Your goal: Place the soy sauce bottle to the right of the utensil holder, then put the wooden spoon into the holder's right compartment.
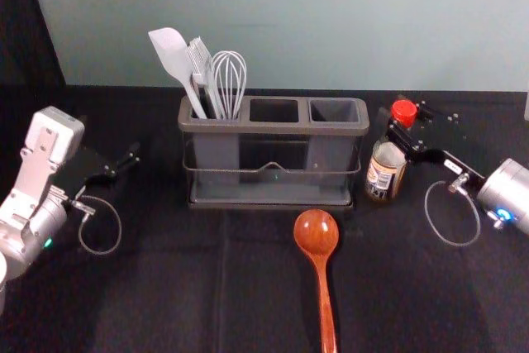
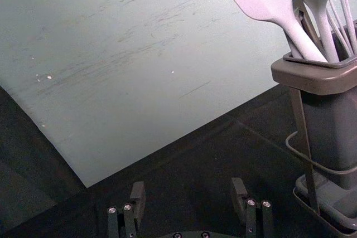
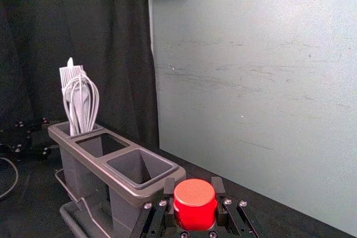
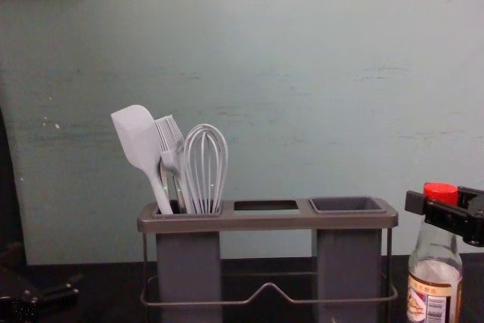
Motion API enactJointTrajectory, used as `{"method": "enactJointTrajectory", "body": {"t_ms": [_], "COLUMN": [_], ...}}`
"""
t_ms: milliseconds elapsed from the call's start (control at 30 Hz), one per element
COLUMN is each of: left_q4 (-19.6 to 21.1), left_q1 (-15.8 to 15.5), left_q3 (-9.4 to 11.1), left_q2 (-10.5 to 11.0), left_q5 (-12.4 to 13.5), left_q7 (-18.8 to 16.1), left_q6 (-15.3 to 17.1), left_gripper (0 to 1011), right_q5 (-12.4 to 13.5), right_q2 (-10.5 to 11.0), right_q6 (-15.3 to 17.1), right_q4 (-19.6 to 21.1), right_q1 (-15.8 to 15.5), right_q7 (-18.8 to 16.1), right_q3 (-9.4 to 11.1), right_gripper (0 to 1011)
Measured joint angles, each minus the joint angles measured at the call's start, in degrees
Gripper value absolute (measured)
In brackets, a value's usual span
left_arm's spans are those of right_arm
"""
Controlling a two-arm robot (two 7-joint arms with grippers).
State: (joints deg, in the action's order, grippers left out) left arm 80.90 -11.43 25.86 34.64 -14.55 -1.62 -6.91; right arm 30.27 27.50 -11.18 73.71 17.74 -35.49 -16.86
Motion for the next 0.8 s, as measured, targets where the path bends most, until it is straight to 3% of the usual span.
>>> {"method": "enactJointTrajectory", "body": {"t_ms": [600, 800], "left_q4": [0.0, 0.0], "left_q1": [0.0, 0.0], "left_q3": [0.0, 0.0], "left_q2": [0.0, 0.0], "left_q5": [0.0, 0.0], "left_q7": [0.0, 0.0], "left_q6": [0.0, 0.0], "left_gripper": [1005, 1005], "right_q5": [-0.6, -0.7], "right_q2": [-1.0, -1.2], "right_q6": [-0.4, -0.4], "right_q4": [-2.3, -2.6], "right_q1": [1.8, 2.2], "right_q7": [-0.3, -0.3], "right_q3": [-0.3, -0.3], "right_gripper": [393, 570]}}
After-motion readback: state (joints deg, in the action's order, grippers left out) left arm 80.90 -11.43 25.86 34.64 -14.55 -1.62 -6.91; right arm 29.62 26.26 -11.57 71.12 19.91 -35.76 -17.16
